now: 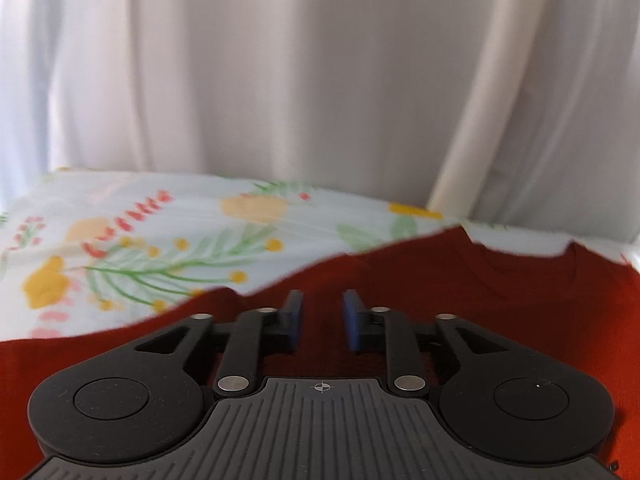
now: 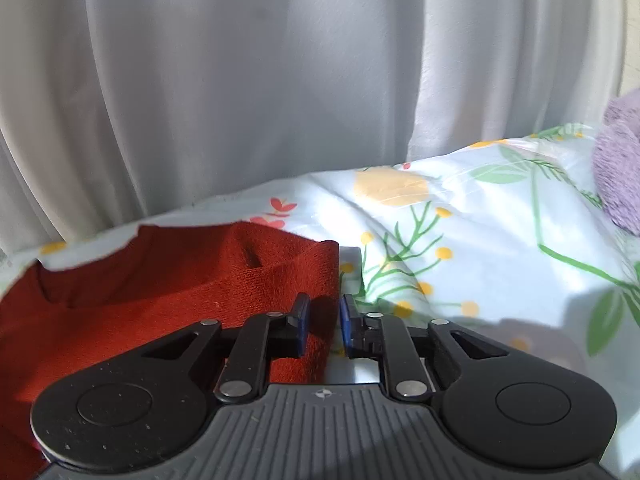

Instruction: Fold small clothes

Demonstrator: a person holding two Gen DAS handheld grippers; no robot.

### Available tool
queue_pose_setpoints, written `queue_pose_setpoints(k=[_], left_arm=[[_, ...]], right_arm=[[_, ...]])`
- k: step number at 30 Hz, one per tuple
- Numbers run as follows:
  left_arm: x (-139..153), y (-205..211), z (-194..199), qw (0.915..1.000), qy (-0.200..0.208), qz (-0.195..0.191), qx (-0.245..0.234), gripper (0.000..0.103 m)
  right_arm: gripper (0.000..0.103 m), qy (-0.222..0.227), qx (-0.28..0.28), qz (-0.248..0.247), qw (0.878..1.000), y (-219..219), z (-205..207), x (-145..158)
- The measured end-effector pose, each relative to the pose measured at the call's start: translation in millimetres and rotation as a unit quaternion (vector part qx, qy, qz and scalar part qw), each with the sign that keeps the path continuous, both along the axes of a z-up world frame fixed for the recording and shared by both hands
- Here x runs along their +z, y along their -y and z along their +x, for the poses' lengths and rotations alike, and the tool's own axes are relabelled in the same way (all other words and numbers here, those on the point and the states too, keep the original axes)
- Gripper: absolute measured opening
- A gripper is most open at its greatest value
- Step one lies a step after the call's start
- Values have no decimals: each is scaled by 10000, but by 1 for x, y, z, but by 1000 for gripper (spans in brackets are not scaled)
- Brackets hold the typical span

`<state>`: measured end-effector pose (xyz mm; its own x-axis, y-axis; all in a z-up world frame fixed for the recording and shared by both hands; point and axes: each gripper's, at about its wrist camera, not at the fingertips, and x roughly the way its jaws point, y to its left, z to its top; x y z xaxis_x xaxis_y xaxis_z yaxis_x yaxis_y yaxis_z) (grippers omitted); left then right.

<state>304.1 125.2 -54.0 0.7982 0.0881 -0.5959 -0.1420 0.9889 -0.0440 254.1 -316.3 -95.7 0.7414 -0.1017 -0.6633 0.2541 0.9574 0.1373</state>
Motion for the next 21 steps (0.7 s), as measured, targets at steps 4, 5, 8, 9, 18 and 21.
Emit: queue_pose_setpoints(k=[4, 5, 8, 9, 18, 21], left_arm=[[23, -9, -16, 9985, 364, -394, 103, 52], [26, -8, -17, 9980, 364, -515, 35, 55], [24, 4, -12, 9965, 152, -766, -282, 59], [20, 11, -11, 9965, 59, -753, -367, 59], [-17, 53, -6, 9963, -400, -422, -631, 60], [-26, 56, -6, 9962, -413, -374, -668, 60]], right_arm=[[36, 159, 227, 1205, 9923, 2, -53, 10], [39, 125, 189, 1586, 9871, 3, -67, 7], [39, 50, 29, 2630, 9648, 10, -95, -8], [39, -36, -17, 2908, 9568, 12, -97, -14], [6, 25, -507, 2321, 9714, 17, -78, -26], [5, 185, -657, 2185, 9735, 27, -78, -26]])
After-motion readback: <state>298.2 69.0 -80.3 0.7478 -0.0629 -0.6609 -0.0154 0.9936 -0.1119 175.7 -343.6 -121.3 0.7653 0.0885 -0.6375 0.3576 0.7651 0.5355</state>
